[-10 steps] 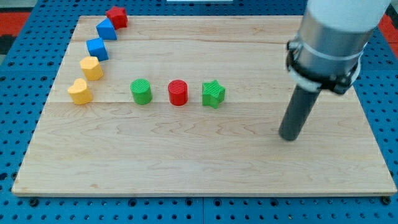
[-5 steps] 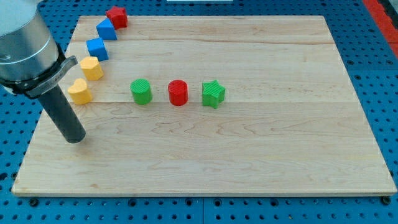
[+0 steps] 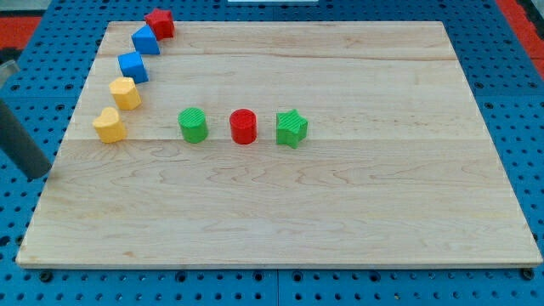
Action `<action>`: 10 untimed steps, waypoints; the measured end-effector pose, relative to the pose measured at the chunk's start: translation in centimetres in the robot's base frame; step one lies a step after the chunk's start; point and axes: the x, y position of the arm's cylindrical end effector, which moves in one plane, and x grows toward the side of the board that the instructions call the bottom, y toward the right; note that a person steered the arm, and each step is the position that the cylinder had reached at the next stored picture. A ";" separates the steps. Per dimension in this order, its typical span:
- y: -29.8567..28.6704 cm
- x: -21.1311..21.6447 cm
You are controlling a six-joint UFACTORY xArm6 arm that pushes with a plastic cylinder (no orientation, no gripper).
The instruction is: Push the red star towards the top center of the board
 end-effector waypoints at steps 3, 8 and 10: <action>3.9 -4.6; -0.3 -9.1; -0.9 -15.1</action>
